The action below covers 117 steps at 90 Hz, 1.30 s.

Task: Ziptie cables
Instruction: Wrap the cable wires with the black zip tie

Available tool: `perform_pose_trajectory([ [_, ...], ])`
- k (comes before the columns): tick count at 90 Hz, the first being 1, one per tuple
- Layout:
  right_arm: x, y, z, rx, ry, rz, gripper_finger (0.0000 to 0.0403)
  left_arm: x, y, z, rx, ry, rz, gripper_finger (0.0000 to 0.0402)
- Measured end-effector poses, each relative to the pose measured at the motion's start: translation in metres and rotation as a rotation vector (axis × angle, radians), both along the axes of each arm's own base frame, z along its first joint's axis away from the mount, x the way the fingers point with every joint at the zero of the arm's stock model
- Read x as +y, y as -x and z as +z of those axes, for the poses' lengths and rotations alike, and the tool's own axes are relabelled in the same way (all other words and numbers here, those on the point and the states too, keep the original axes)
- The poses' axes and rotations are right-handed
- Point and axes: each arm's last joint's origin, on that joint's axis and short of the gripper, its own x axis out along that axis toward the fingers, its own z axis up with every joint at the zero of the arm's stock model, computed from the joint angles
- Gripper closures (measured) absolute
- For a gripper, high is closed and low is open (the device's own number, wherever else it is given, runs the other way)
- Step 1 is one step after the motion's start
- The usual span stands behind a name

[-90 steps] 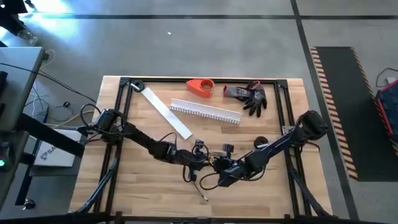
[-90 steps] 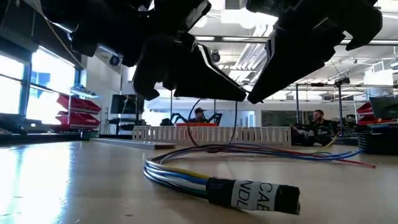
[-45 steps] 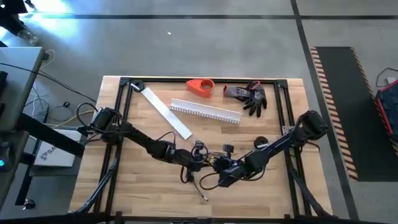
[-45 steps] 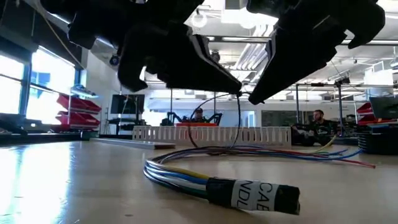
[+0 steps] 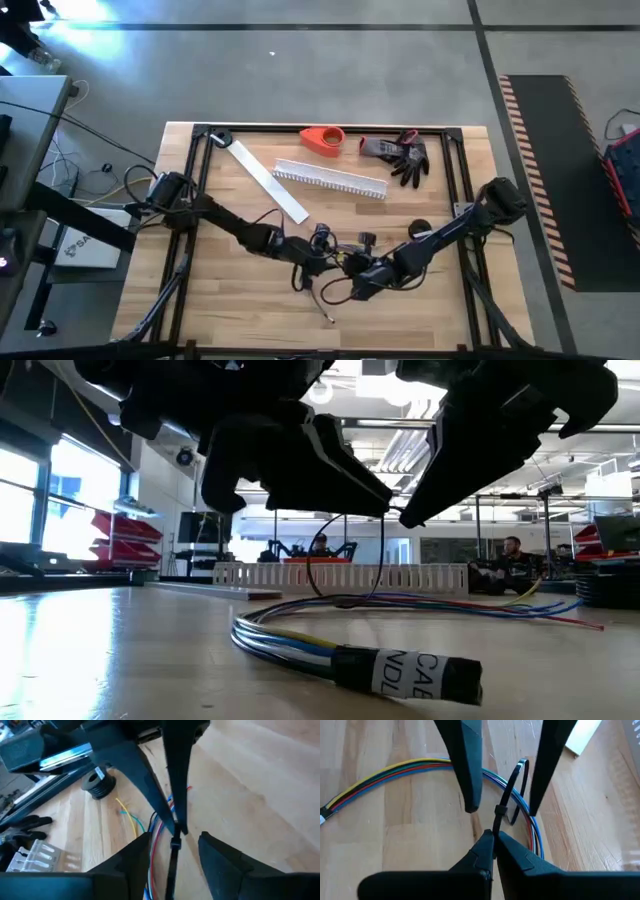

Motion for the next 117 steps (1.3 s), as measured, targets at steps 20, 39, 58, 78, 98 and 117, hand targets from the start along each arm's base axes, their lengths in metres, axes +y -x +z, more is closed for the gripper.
perform_pose_trajectory([
  [20,0.000,0.000,0.000,0.000,0.000,0.000,0.0403,0.002,-0.004,-0.005,-0.026,0.007,-0.004,0.0309],
  [39,0.000,0.000,0.000,0.000,0.000,0.000,0.0403,0.002,-0.004,-0.005,-0.022,0.012,-0.010,0.0349],
  [58,0.000,0.000,0.000,0.000,-0.005,-0.005,0.0403,0.000,-0.004,-0.006,-0.019,0.024,-0.024,0.0392],
  [78,0.003,0.007,-0.003,0.053,-0.074,-0.056,0.0403,-0.005,-0.001,0.002,-0.034,0.034,-0.011,0.0398],
  [98,0.020,0.025,-0.009,0.106,-0.129,-0.124,0.0403,-0.001,0.000,0.008,-0.025,0.044,-0.006,0.0400],
  [117,0.052,0.048,-0.015,0.081,-0.191,-0.179,0.0403,0.002,0.001,0.005,0.011,0.084,-0.017,0.0401],
])
